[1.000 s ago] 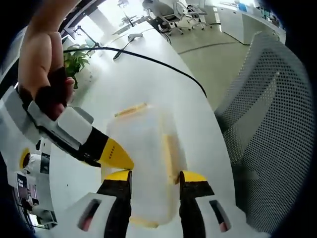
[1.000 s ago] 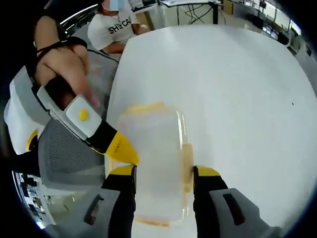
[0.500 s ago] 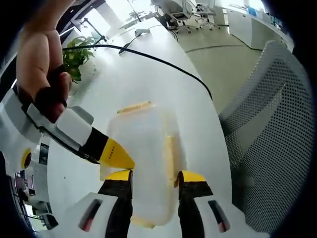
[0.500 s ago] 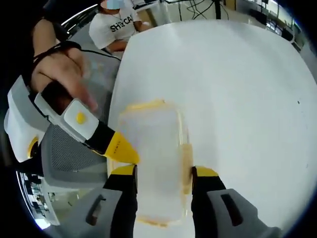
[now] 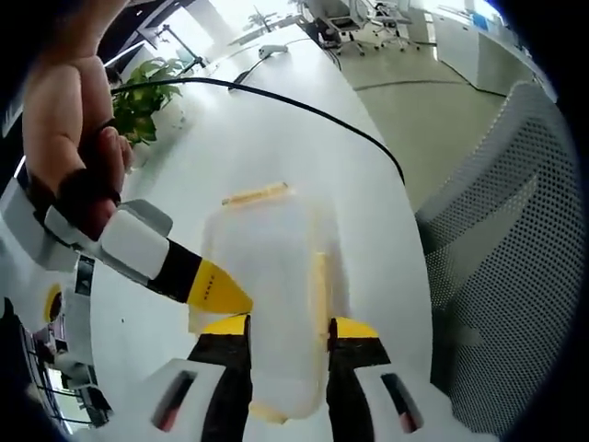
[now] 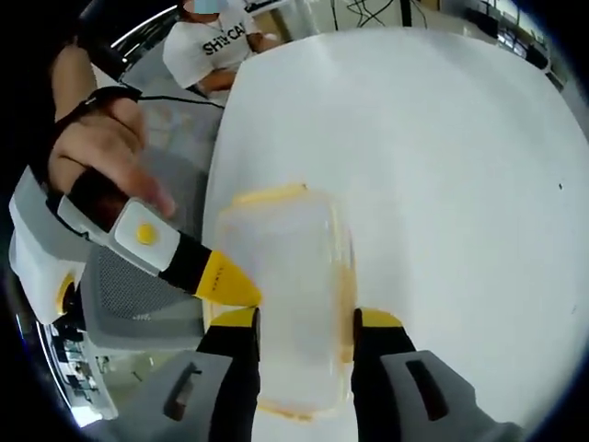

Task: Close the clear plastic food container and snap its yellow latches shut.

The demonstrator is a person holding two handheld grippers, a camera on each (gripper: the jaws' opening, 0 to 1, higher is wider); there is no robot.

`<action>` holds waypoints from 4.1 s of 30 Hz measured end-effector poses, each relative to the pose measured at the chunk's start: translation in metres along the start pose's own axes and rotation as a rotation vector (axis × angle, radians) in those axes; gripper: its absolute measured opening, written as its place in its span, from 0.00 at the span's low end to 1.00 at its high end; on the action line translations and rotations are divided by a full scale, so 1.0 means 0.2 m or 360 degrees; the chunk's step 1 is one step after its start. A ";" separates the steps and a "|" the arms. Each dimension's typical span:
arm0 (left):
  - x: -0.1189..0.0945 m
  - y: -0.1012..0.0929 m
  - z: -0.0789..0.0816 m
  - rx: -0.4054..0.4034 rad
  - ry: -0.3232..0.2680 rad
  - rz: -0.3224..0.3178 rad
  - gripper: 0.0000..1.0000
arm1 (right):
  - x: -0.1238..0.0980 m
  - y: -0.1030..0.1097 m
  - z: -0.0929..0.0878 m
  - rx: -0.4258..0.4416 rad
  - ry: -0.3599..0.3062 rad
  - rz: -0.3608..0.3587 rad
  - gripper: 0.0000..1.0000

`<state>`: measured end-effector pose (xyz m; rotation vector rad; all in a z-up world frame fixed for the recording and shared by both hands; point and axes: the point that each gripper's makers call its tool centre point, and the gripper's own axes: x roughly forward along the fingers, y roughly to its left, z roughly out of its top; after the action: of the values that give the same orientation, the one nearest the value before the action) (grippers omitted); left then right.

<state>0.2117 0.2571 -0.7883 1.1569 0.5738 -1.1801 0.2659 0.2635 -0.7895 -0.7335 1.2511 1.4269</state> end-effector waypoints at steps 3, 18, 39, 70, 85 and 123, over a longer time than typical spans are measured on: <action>0.00 0.01 0.00 -0.0022 -0.0022 -0.0013 0.26 | 0.00 0.00 0.01 -0.0015 0.0001 -0.0008 0.36; -0.04 0.03 0.02 -0.0074 -0.0025 -0.0072 0.28 | -0.03 0.01 0.01 -0.0023 -0.0003 -0.0109 0.38; -0.06 -0.13 0.05 -0.0115 -0.0107 -0.0325 0.80 | -0.06 0.08 -0.01 -0.0194 -0.0321 -0.0446 0.71; -0.02 0.08 -0.15 -0.0202 0.0054 -0.0254 0.98 | -0.04 0.14 -0.18 -0.0245 -0.0259 -0.0591 0.94; 0.03 0.10 -0.22 -0.0194 0.0108 -0.0328 0.93 | -0.01 0.12 -0.24 -0.0216 -0.0248 -0.0603 0.89; 0.11 0.11 -0.26 -0.0122 0.0239 -0.0347 0.83 | 0.04 0.10 -0.29 -0.0300 -0.0138 -0.0544 0.76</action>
<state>0.2495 0.2953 -0.8168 1.1443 0.8700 -1.2504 0.2341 0.2131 -0.8060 -0.9531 0.8822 1.2872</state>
